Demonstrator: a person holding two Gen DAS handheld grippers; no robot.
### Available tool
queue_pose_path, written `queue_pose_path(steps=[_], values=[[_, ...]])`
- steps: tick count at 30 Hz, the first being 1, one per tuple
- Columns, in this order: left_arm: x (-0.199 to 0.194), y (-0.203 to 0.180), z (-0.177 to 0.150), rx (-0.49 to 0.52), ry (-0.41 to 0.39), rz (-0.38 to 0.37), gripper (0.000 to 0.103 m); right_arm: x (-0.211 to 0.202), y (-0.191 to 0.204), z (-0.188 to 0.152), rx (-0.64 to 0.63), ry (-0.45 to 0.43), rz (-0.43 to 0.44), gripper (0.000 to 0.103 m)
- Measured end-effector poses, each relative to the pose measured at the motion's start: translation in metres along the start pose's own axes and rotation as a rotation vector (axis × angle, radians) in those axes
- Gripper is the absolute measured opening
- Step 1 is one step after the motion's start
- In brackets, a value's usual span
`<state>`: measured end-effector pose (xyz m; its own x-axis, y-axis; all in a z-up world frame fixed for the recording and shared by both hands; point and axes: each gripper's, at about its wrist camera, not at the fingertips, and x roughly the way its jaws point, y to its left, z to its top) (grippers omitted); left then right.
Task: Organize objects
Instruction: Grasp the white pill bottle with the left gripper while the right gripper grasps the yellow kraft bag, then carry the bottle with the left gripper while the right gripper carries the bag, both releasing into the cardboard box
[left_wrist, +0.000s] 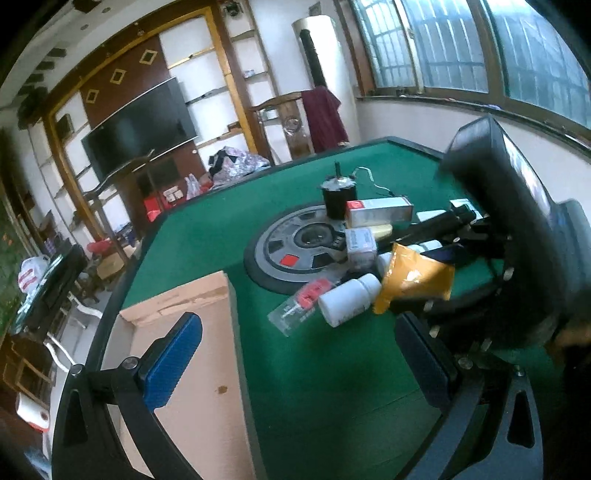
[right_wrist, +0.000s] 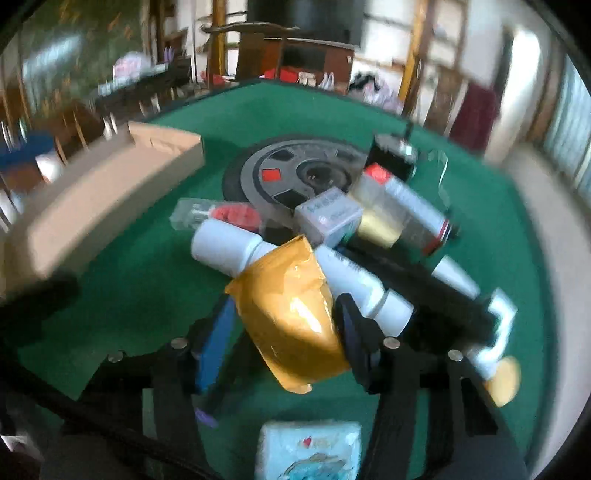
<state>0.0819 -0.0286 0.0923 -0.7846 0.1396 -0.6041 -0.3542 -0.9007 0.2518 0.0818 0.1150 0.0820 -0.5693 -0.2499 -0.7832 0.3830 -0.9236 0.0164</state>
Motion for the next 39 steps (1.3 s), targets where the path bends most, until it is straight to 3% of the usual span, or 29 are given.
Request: queue_pose_path(steps=[2,8,12,13,15,17,18,23,29,32,36,37,39], values=[[0.004,-0.006,0.004,0.020,0.003,-0.023,0.102,-0.006,-0.022,-0.005,0.111,-0.006,0.091,0.038],[0.029,-0.026,0.019,0.098,0.019,-0.074,0.101,-0.027,-0.063,-0.031,0.283,-0.085,0.164,0.037],[0.063,-0.041,0.029,0.190,0.080,-0.114,0.101,-0.034,-0.077,-0.037,0.348,-0.123,0.196,0.037],[0.070,-0.043,0.031,0.203,0.092,-0.124,0.096,-0.036,-0.079,-0.037,0.361,-0.130,0.205,0.037],[0.085,-0.044,0.034,0.216,0.128,-0.157,0.076,-0.038,-0.081,-0.036,0.381,-0.142,0.222,0.037],[0.100,-0.043,0.037,0.211,0.186,-0.219,0.045,-0.039,-0.083,-0.036,0.394,-0.148,0.238,0.038],[0.107,-0.041,0.037,0.208,0.215,-0.245,0.041,-0.040,-0.084,-0.036,0.400,-0.149,0.246,0.038],[0.117,-0.028,0.036,0.178,0.251,-0.318,0.039,-0.032,-0.090,-0.037,0.431,-0.129,0.283,0.038],[0.113,-0.036,0.022,0.258,0.321,-0.313,0.040,-0.020,-0.085,-0.037,0.423,-0.089,0.306,0.038],[0.108,-0.041,0.019,0.265,0.306,-0.296,0.039,-0.019,-0.082,-0.037,0.412,-0.088,0.299,0.039],[0.103,-0.045,0.017,0.210,0.286,-0.259,0.038,-0.016,-0.082,-0.037,0.418,-0.086,0.283,0.040],[0.101,-0.044,0.016,0.183,0.286,-0.256,0.031,-0.013,-0.082,-0.036,0.420,-0.077,0.278,0.040],[0.093,-0.043,0.013,0.120,0.276,-0.269,0.030,-0.007,-0.080,-0.034,0.414,-0.052,0.261,0.046]])
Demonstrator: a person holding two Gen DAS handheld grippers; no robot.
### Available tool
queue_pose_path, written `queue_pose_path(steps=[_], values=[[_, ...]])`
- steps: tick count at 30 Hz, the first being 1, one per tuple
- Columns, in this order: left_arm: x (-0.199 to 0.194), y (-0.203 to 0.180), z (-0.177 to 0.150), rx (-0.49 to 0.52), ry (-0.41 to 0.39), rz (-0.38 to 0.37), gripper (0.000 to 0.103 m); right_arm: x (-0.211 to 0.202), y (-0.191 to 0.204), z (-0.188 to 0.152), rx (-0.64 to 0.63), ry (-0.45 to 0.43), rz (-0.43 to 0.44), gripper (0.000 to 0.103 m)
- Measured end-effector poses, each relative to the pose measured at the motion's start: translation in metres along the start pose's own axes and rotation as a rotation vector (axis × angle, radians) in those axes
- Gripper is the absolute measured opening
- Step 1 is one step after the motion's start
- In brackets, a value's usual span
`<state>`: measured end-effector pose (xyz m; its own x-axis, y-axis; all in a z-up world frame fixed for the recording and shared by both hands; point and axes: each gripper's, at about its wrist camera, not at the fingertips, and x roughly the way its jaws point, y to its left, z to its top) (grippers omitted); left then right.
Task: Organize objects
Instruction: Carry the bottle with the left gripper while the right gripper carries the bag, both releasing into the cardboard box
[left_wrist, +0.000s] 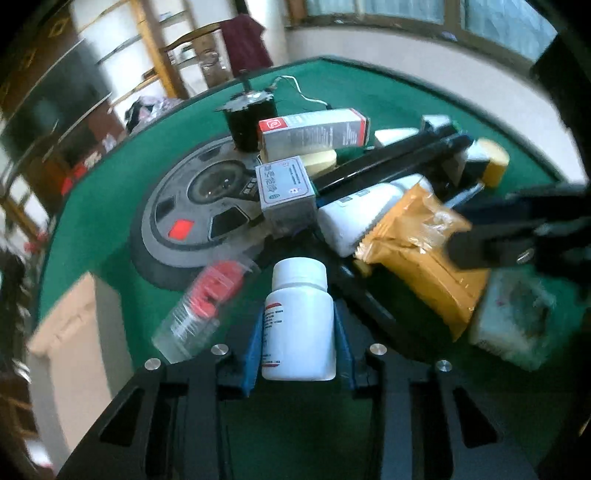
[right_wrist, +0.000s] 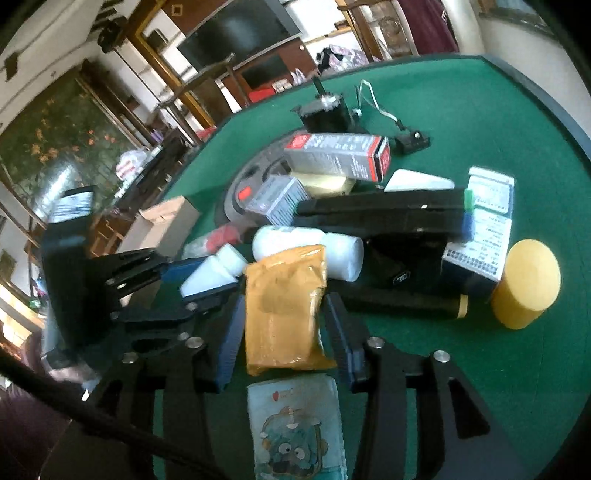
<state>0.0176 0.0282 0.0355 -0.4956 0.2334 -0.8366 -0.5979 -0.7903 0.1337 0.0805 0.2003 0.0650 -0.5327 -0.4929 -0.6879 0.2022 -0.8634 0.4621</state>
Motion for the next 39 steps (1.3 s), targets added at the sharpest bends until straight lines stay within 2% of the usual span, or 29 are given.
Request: queue_pose_path(steps=[6,9,15,19,23,25,27,31,33,36,39], values=[[-0.049,-0.004,-0.022,-0.087,-0.113,-0.008,0.031,0.018,0.011,-0.005,-0.059,0.041,-0.082,0.048],[-0.084,0.007,-0.033,-0.136,-0.186,-0.011,0.031,0.022,0.018,-0.007,-0.080,0.047,-0.139,0.040],[-0.158,0.044,-0.060,-0.258,-0.308,-0.033,0.031,-0.012,0.033,-0.008,-0.052,-0.035,-0.105,0.040],[-0.198,0.081,-0.071,-0.323,-0.363,-0.039,0.031,-0.054,0.069,0.008,-0.068,-0.094,-0.008,0.040],[-0.224,0.123,-0.068,-0.376,-0.371,-0.012,0.031,-0.076,0.114,0.039,-0.070,-0.119,0.178,0.041],[-0.219,0.143,-0.060,-0.396,-0.356,0.025,0.031,-0.062,0.134,0.057,-0.049,-0.088,0.261,0.041],[-0.209,0.163,-0.051,-0.399,-0.339,0.080,0.031,-0.033,0.149,0.073,-0.029,-0.051,0.297,0.041],[-0.163,0.195,-0.048,-0.431,-0.284,0.125,0.031,0.051,0.166,0.086,0.030,0.048,0.277,0.041],[-0.134,0.211,-0.053,-0.463,-0.250,0.122,0.031,0.093,0.172,0.087,0.039,0.090,0.236,0.041],[-0.094,0.227,-0.063,-0.511,-0.207,0.091,0.031,0.136,0.177,0.085,0.046,0.131,0.202,0.041],[-0.063,0.234,-0.067,-0.530,-0.171,0.077,0.031,0.158,0.186,0.083,0.004,0.139,0.139,0.041]])
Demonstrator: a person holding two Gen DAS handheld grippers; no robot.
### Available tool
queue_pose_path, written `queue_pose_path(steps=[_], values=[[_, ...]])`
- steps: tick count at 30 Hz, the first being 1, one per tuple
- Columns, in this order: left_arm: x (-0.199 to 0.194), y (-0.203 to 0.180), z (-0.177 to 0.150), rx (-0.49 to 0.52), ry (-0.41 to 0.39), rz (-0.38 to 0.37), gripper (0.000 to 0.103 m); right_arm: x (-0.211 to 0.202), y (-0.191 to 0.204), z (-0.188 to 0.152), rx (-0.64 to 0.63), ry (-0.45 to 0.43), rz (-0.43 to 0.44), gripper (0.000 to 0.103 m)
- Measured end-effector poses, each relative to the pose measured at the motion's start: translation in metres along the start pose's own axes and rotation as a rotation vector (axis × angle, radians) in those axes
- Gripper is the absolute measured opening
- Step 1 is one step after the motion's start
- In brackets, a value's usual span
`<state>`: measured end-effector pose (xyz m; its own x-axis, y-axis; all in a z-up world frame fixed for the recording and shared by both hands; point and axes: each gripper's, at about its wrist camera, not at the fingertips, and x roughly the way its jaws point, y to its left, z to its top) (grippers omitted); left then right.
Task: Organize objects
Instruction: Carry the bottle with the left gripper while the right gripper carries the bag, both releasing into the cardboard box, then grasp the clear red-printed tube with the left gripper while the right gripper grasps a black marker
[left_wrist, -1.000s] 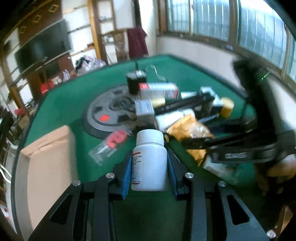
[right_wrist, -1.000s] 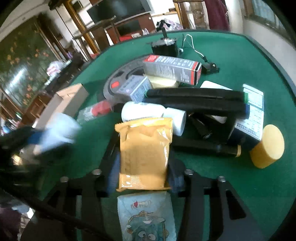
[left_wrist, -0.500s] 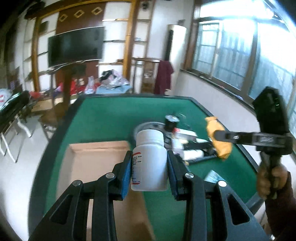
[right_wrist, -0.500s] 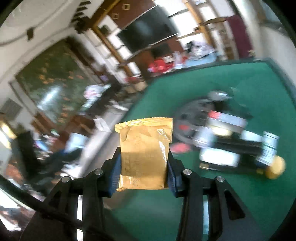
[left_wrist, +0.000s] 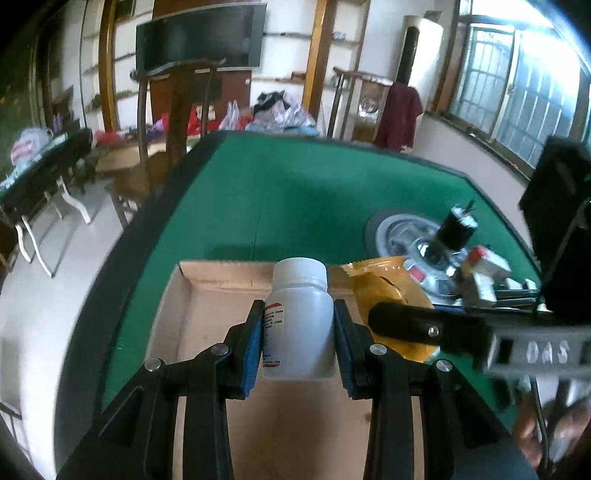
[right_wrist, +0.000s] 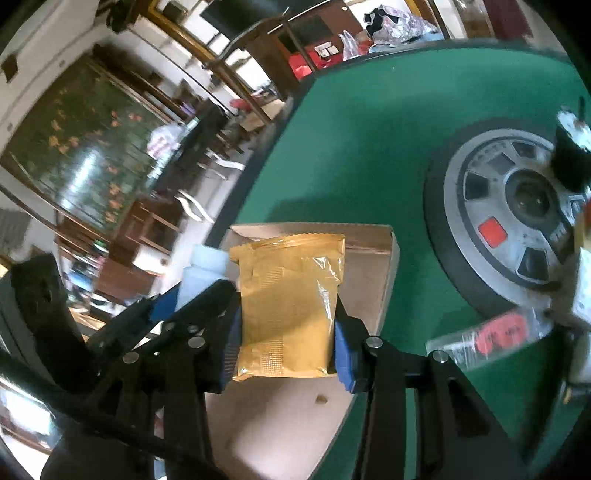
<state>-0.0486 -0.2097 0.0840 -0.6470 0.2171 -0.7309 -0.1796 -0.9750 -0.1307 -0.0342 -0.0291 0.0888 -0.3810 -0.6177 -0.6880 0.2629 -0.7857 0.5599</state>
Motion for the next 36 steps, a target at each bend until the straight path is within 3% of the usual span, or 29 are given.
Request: queue_pose_path(steps=[4,8,14,20,22,25,32,36], values=[[0.024,0.011,-0.006,-0.049,0.042,-0.033,0.031,0.011,0.001,-0.001,-0.038,-0.012,-0.085,0.041],[0.037,0.014,-0.011,-0.071,0.054,-0.022,0.031,0.017,-0.009,-0.004,-0.018,-0.001,-0.111,0.041],[0.035,0.019,-0.010,-0.097,0.045,-0.022,0.039,0.012,-0.010,-0.001,0.009,-0.034,-0.150,0.045],[0.019,0.021,-0.012,-0.108,0.016,-0.025,0.047,0.005,-0.016,-0.003,0.046,-0.062,-0.131,0.046],[0.007,0.017,-0.017,-0.110,-0.007,-0.021,0.048,-0.008,-0.016,-0.006,0.045,-0.097,-0.129,0.046],[-0.010,0.005,-0.031,-0.111,-0.055,-0.034,0.067,-0.035,-0.014,-0.017,0.017,-0.156,-0.138,0.046],[-0.018,-0.014,-0.046,-0.129,-0.040,-0.061,0.067,-0.100,-0.023,-0.053,-0.006,-0.260,-0.182,0.046],[-0.039,-0.025,-0.045,-0.075,-0.123,-0.031,0.067,-0.138,-0.033,-0.075,-0.022,-0.306,-0.228,0.046]])
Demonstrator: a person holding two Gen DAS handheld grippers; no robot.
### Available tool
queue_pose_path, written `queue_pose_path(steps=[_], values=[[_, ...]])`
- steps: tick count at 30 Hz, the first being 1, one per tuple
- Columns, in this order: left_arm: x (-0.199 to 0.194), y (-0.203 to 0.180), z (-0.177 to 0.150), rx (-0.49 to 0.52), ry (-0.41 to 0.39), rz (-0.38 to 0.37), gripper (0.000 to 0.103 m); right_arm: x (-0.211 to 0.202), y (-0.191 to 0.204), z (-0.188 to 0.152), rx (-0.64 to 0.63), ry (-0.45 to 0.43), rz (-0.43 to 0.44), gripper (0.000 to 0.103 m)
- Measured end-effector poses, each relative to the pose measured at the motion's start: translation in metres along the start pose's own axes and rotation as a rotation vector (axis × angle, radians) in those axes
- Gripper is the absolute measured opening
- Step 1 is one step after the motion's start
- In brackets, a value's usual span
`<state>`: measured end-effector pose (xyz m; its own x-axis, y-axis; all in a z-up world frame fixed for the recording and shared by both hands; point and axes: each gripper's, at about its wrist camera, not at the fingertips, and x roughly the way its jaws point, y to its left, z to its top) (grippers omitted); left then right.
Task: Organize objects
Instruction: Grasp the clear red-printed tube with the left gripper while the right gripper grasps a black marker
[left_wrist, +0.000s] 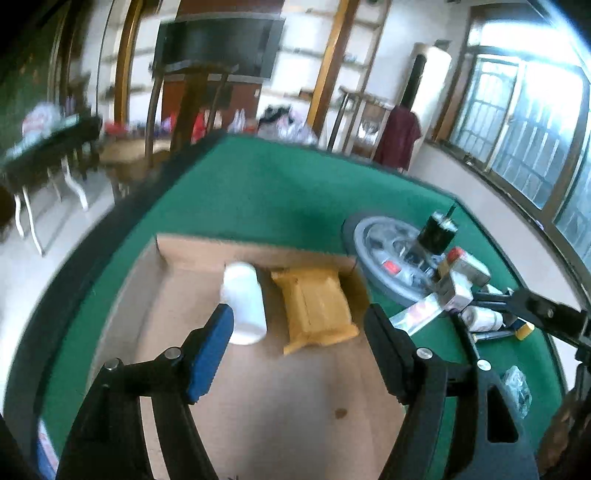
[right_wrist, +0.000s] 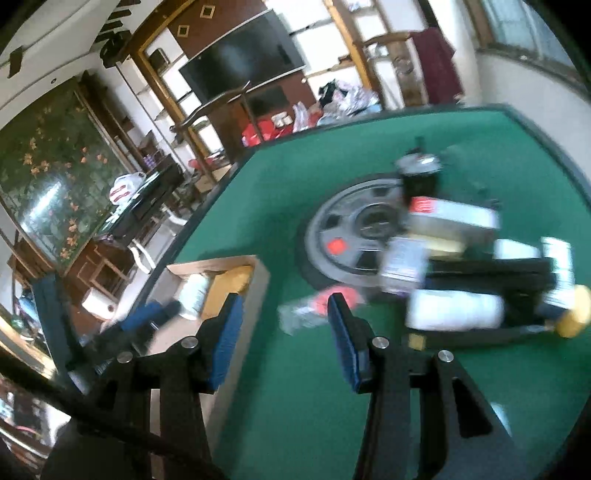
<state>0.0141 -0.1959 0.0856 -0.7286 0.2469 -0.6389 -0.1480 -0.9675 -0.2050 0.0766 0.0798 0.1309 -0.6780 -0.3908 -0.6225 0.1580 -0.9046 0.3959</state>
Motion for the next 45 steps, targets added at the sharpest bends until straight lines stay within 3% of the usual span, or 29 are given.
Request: queue_pose_path(steps=[4,6,8,10,15,19,29,31,32,33,36,38,41,45], values=[[-0.032,-0.026,0.011,0.025,-0.056,-0.033,0.067,-0.049,-0.028,-0.005,-0.015,-0.068,-0.071,0.047],[-0.049,-0.049,0.015,0.073,-0.100,-0.050,0.069,-0.071,-0.043,-0.008,0.000,-0.104,-0.096,0.063],[-0.057,-0.077,0.014,0.149,-0.116,-0.061,0.079,-0.087,-0.057,-0.010,0.031,-0.131,-0.111,0.068],[-0.053,-0.104,0.010,0.227,-0.110,-0.068,0.081,-0.095,-0.072,-0.013,0.061,-0.135,-0.114,0.068],[-0.006,-0.160,-0.003,0.418,0.000,-0.021,0.080,-0.087,-0.106,-0.026,0.117,-0.093,-0.112,0.068],[0.039,-0.183,-0.005,0.564,0.106,0.069,0.080,-0.077,-0.125,-0.030,0.139,-0.069,-0.083,0.068],[0.121,-0.186,-0.019,0.658,0.320,0.137,0.081,-0.044,-0.140,-0.021,0.131,-0.001,0.004,0.068],[0.120,-0.183,-0.015,0.614,0.328,0.095,0.078,-0.042,-0.138,-0.022,0.117,0.006,0.012,0.068],[0.120,-0.183,-0.016,0.598,0.342,0.076,0.070,-0.041,-0.136,-0.022,0.107,0.011,0.015,0.068],[0.122,-0.182,-0.018,0.587,0.369,0.068,0.060,-0.039,-0.135,-0.022,0.103,0.015,0.017,0.068],[0.113,-0.184,-0.021,0.585,0.334,0.074,0.024,-0.036,-0.132,-0.025,0.090,0.035,0.027,0.068],[0.102,-0.182,-0.019,0.528,0.337,0.025,0.001,-0.034,-0.128,-0.027,0.069,0.046,0.011,0.068],[0.081,-0.180,-0.017,0.466,0.316,-0.027,0.001,-0.033,-0.118,-0.026,0.038,0.057,0.006,0.068],[0.065,-0.182,-0.022,0.487,0.309,-0.010,0.002,-0.031,-0.095,-0.026,-0.013,0.082,0.017,0.068]])
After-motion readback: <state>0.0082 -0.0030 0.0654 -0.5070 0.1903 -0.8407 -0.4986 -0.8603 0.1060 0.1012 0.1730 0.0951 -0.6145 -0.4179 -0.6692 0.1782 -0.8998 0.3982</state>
